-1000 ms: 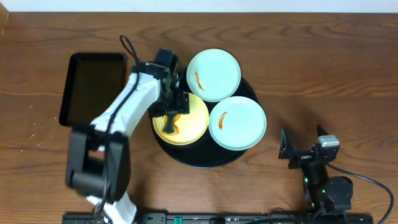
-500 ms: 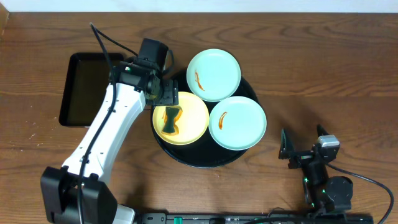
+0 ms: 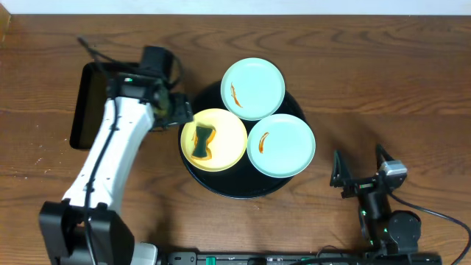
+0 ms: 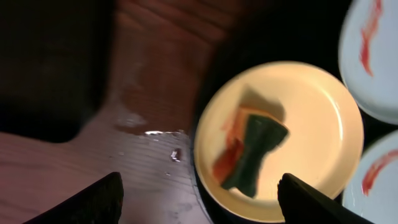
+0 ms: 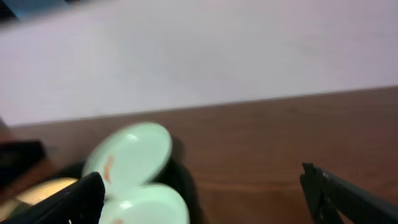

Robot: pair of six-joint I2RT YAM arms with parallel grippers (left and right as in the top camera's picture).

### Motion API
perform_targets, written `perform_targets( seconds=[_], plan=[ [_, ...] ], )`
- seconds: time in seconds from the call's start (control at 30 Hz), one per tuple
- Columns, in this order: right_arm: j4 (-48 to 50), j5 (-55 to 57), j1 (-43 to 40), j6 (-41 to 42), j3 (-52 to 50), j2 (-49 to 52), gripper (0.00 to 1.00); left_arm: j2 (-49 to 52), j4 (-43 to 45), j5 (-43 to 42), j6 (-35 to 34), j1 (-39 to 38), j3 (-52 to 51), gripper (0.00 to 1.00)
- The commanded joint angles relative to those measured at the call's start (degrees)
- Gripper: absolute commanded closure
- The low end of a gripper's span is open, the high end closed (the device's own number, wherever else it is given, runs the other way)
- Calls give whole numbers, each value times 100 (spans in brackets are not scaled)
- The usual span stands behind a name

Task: Clean dirty plates on tray and stack at the side

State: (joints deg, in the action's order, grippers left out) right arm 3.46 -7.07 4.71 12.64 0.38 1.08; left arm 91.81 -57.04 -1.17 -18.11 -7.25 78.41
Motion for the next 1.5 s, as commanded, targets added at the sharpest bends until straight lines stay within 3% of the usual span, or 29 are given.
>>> perform_targets(
  seconds=[0.0,0.07,0.17,0.27,0.4,0.53,0.6,0.63,0.73,0.87,1.17,1.23,1.33,1.37,1.47],
  plan=[
    [358,-374,-35,619,-7,-24,1,-160,-173,4,-240,291,-9,20],
    [1244,-1095,-35,802,-7,-24,1,-160,-330,11,-234,376,-9,20],
    [2155,-1296,-35,791,79,4,1,-160,-374,11,-234,374,-15,20],
    [2006,-1412,-35,522,636,225,1,-160,-317,13,-234,369,-20,20],
    [815,-1937,-35,-367,2072,1200,1,-160,-247,13,-236,369,-20,20],
    [-966,-2774,-35,-1427,4148,3036,1,-160,-260,11,-236,369,-20,20],
    [-2218,-3314,-22,-1779,5434,4183,1,-160,-297,11,-236,369,-20,20],
    [-3462,-3501,74,-2026,6620,5219,1,-160,-350,11,-236,369,-20,20],
    [-5080,-3311,420,-2465,8236,6631,1,-160,-402,13,-236,369,-20,20],
    [-6439,-2929,1108,-2634,10118,8456,1,-160,-396,13,-236,369,-20,20],
    [-5534,-3093,1862,-2210,10524,10017,1,-160,-402,13,-236,369,-20,20],
    [-5362,-2710,1976,-1993,10524,10365,13,-160,-400,13,-236,369,-20,20],
    [-5390,-1836,2168,-1329,10524,10845,57,-160,-398,13,-236,369,-20,20],
    [-5421,-1600,2238,-1156,10522,10987,63,-160,-398,13,-236,369,-20,20],
    [-5499,-1045,2474,-693,10524,11431,64,-160,-398,13,-236,369,-20,20]
  ],
)
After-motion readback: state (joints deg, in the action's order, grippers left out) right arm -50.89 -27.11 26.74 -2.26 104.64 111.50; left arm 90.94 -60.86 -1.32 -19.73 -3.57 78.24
